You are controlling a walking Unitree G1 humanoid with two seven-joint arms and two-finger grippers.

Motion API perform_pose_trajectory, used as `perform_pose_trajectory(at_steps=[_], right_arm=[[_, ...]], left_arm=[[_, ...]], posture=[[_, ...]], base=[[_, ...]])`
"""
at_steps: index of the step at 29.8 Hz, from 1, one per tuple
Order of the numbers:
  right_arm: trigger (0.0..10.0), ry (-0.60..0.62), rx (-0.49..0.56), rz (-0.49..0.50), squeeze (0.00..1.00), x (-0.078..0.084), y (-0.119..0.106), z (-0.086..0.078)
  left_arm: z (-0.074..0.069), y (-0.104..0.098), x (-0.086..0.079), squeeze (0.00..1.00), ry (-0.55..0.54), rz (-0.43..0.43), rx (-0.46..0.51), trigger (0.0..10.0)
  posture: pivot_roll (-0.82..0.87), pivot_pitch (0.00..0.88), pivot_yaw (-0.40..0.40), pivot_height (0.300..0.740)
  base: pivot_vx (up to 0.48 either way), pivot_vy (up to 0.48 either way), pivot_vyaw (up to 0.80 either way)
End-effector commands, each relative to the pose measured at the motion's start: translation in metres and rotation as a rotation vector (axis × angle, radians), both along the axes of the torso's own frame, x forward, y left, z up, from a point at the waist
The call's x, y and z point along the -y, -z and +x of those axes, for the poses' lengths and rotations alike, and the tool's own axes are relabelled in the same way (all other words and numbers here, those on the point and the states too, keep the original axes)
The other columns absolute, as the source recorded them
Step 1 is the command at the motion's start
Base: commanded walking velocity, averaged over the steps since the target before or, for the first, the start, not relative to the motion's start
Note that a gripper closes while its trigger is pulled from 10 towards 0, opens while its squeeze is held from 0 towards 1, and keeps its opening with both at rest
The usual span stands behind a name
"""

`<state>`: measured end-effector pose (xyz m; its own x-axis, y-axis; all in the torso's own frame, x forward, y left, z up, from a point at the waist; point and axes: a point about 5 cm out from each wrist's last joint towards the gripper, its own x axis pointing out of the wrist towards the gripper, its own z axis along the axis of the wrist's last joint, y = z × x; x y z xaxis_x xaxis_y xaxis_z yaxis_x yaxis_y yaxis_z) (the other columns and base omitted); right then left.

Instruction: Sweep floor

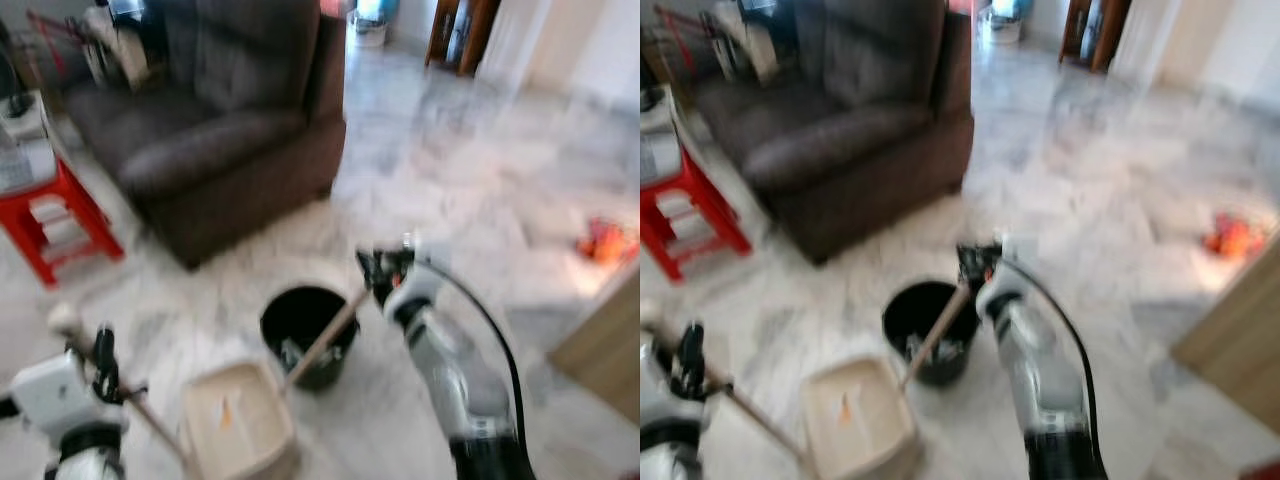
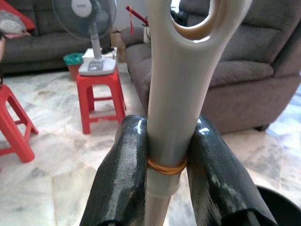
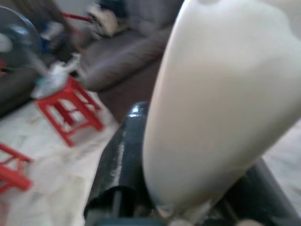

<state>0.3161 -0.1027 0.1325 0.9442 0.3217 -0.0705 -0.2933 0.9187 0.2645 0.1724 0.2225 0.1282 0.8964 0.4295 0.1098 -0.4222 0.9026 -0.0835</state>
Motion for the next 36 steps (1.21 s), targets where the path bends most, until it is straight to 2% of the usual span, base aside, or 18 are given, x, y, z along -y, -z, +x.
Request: perform_pose_trajectory(at_steps=[1,2,4,8,16,22,26,36], right_arm=[[10.0,0.022,0.055,-0.009,0.0,-0.003,-0.01,0.004],[10.0,0.027,0.057,-0.015,0.0,-0.002,-0.011,0.004],[10.0,0.06,0.1,-0.092,0.0,0.002,-0.014,0.006],[10.0,0.118,0.098,-0.137,0.0,0.009,-0.012,0.009],[10.0,0.174,0.115,-0.175,0.0,0.015,-0.012,0.011],[10.0,0.281,0.145,-0.222,0.0,0.026,-0.016,0.014],[10.0,0.408,0.193,-0.262,0.0,0.041,-0.024,0.016],[10.0,0.459,0.257,-0.314,0.0,0.043,-0.034,0.017]], left_arm=[[0.0,-0.006,0.002,0.0,0.019,-0.003,0.031,10.0],[0.0,-0.006,0.002,0.0,0.019,-0.003,0.031,10.0],[0.0,-0.006,0.002,0.0,0.022,-0.004,0.028,10.0],[0.0,-0.005,0.002,0.0,0.025,-0.006,0.025,10.0],[0.001,-0.005,0.003,0.0,0.029,-0.006,0.025,10.0],[0.001,-0.005,0.003,0.0,0.028,-0.003,0.028,10.0],[0.001,-0.006,0.003,0.0,0.035,0.012,0.023,10.0],[0.001,-0.006,0.003,0.0,0.039,0.016,0.021,10.0]], posture=[[-0.01,0.072,0.072,0.74],[-0.01,0.072,0.072,0.74],[-0.01,0.07,0.072,0.74],[-0.01,0.07,0.072,0.74],[-0.01,0.068,0.072,0.74],[-0.01,0.068,0.073,0.74],[-0.01,0.069,0.074,0.74],[0.0,0.069,0.077,0.74]], base=[[0.0,0.0,0.0],[0.0,0.0,0.0],[0.0,0.0,0.0],[0.0,0.0,0.0],[0.0,0.0,0.0],[0.0,0.0,0.0],[0.0,0.0,0.0],[0.0,0.0,0.0]])
